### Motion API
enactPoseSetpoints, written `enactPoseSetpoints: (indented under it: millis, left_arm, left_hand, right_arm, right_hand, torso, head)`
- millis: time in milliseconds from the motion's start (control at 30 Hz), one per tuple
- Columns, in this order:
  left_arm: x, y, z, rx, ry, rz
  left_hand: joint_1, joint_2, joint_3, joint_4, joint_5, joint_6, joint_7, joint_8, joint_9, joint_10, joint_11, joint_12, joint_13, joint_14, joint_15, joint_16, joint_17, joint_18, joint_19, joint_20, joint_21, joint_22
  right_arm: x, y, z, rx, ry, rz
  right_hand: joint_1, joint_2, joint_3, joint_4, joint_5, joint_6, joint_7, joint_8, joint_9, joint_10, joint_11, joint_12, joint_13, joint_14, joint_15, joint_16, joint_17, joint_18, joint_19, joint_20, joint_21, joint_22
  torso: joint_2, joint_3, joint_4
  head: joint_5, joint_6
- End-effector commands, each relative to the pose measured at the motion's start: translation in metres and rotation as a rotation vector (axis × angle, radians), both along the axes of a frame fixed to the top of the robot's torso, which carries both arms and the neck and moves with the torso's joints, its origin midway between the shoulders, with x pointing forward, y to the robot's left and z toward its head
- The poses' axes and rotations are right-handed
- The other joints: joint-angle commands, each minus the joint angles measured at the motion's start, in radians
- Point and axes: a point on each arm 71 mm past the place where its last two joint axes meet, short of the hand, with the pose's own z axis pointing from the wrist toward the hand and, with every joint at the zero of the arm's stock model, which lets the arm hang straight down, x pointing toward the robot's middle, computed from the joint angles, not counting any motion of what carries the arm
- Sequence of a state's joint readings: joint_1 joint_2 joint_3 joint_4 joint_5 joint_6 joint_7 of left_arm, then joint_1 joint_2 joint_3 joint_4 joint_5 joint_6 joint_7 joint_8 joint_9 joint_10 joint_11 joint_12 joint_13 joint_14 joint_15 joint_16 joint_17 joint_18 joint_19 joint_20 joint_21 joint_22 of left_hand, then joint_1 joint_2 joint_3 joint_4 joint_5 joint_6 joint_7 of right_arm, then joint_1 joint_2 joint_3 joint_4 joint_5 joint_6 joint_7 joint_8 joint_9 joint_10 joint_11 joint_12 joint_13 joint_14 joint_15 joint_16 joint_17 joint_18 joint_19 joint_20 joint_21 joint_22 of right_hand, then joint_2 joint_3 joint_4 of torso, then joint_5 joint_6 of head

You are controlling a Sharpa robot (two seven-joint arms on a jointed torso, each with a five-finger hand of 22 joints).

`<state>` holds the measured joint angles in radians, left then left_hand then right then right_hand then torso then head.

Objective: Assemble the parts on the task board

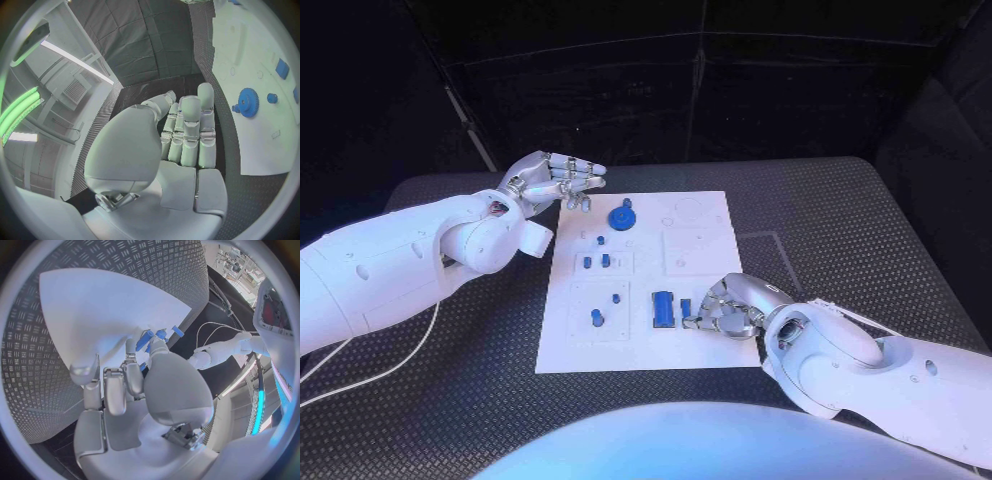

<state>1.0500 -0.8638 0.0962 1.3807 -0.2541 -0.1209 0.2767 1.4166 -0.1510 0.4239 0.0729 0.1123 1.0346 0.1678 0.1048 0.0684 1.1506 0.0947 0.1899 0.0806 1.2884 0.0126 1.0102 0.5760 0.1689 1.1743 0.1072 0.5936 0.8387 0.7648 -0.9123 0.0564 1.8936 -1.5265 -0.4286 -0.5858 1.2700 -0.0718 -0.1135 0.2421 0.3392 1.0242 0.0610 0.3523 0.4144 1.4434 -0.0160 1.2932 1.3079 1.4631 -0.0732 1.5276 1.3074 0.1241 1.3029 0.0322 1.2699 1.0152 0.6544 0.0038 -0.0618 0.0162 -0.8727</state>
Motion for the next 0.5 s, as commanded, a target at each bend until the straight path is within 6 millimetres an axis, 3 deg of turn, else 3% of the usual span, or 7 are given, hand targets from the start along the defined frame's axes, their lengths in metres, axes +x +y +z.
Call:
enactPoseSetpoints:
  millis: [33, 233, 500]
  left_arm:
    - [-0.0001, -0.0013, 0.0013, -0.009, 0.000, -0.009]
    - [-0.0002, -0.0009, 0.0013, -0.008, 0.001, -0.009]
    - [-0.0004, -0.0008, 0.0014, -0.008, 0.001, -0.009]
  left_hand:
    - [-0.008, 0.005, -0.004, -0.003, -0.004, -0.005, 0.003, 0.001, -0.001, -0.007, 0.002, 0.004, 0.000, -0.006, -0.002, -0.005, -0.001, 0.014, 0.003, 0.004, -0.004, -0.002]
    - [-0.008, 0.006, -0.004, -0.003, -0.004, -0.005, 0.004, 0.001, -0.001, -0.007, 0.002, 0.004, 0.000, -0.006, -0.002, -0.005, -0.001, 0.014, 0.003, 0.004, -0.004, -0.002]
    - [-0.009, 0.006, -0.004, -0.002, -0.004, -0.005, 0.004, 0.001, -0.001, -0.007, 0.002, 0.004, 0.000, -0.006, -0.002, -0.005, -0.001, 0.014, 0.003, 0.004, -0.004, -0.002]
  right_arm:
    - [0.0005, 0.0007, -0.0010, -0.010, 0.002, 0.009]
    - [0.0025, 0.0006, -0.0016, -0.001, -0.009, -0.004]
    - [0.0044, 0.0003, -0.0029, -0.001, -0.011, -0.007]
  right_hand:
    - [0.000, 0.012, -0.006, 0.003, -0.005, 0.002, 0.007, -0.004, 0.001, -0.001, 0.008, 0.003, 0.020, 0.090, 0.002, 0.003, 0.176, -0.016, -0.001, 0.008, -0.004, 0.001]
    - [-0.012, 0.029, -0.018, 0.027, 0.001, 0.004, 0.006, -0.005, 0.002, 0.001, 0.008, 0.004, 0.021, 0.091, 0.001, 0.003, 0.177, -0.017, 0.001, 0.008, -0.003, 0.004]
    - [0.003, 0.029, -0.022, 0.025, 0.000, 0.005, 0.005, -0.004, 0.002, 0.001, 0.006, 0.005, 0.022, 0.091, 0.001, 0.004, 0.178, -0.017, 0.001, 0.007, -0.003, 0.005]
  torso:
    - [0.000, 0.0004, 0.0005]
    - [0.000, 0.0008, -0.0001]
    - [-0.001, -0.0001, -0.0001]
  head:
    - [0.000, 0.000]
    - [0.001, 0.000]
    - [0.001, 0.000]
